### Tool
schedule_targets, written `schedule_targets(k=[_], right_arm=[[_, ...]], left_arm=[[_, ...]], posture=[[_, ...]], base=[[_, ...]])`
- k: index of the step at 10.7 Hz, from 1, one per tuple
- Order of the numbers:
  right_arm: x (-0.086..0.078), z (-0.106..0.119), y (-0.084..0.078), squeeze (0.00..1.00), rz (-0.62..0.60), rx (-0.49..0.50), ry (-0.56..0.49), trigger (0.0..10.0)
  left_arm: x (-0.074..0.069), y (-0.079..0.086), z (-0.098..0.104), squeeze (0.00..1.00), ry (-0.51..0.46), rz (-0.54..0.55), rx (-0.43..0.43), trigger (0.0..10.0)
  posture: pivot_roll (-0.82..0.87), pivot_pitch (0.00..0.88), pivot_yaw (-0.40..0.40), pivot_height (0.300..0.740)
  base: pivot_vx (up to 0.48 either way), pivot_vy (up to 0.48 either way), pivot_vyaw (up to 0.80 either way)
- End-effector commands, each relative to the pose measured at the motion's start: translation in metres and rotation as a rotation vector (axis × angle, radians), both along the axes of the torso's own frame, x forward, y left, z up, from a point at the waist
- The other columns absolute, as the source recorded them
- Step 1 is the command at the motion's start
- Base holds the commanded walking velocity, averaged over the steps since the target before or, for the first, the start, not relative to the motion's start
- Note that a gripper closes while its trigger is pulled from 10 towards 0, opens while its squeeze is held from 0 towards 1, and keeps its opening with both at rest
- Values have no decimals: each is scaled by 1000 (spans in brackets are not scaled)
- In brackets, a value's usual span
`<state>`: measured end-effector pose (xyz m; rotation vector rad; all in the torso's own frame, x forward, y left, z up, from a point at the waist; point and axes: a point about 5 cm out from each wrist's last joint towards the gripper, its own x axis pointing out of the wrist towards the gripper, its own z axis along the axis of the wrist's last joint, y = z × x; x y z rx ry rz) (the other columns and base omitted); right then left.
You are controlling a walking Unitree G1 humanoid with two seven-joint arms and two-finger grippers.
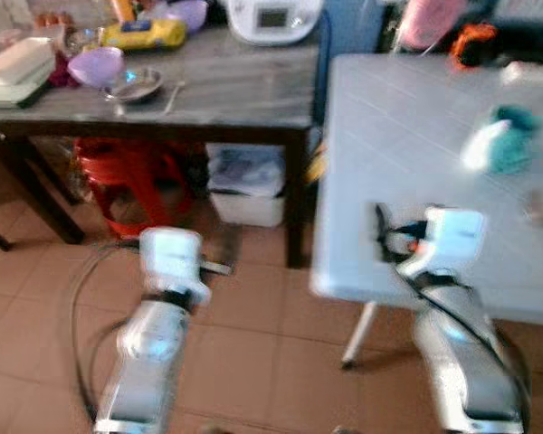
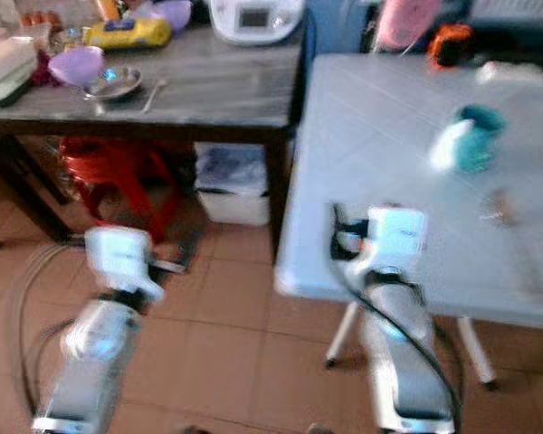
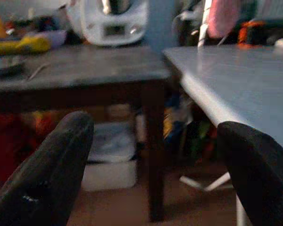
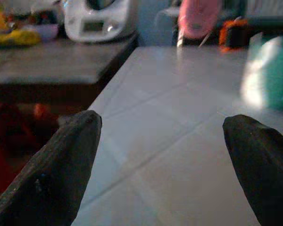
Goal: Setting the table
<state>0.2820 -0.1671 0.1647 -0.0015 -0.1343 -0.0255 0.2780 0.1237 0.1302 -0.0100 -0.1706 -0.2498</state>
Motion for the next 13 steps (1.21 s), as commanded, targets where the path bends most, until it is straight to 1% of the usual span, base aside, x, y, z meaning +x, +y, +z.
schedule_targets(k=[1,10,11,13], right_arm=[[0,1,8,0,23,12,-4,10000],[0,-1,10,0,30,19,1,10000],[-1,-2,10,0,31,21,4,10000],[-1,-6,10,0,29,5,25,10000]], left_arm=[[0,11,0,0,4,30,13,10000],[0,9,-3,0,14,23,17,10000],[-1,12,-5,0,18,34,2,10000],[-4,17,-11,0,25,32,20,10000]], posture=[[-99,149,83,740],[-101,152,85,740],[-99,155,86,740],[-99,158,84,740]], base=[[0,-409,0],[0,-402,0],[0,0,0],[0,0,0]])
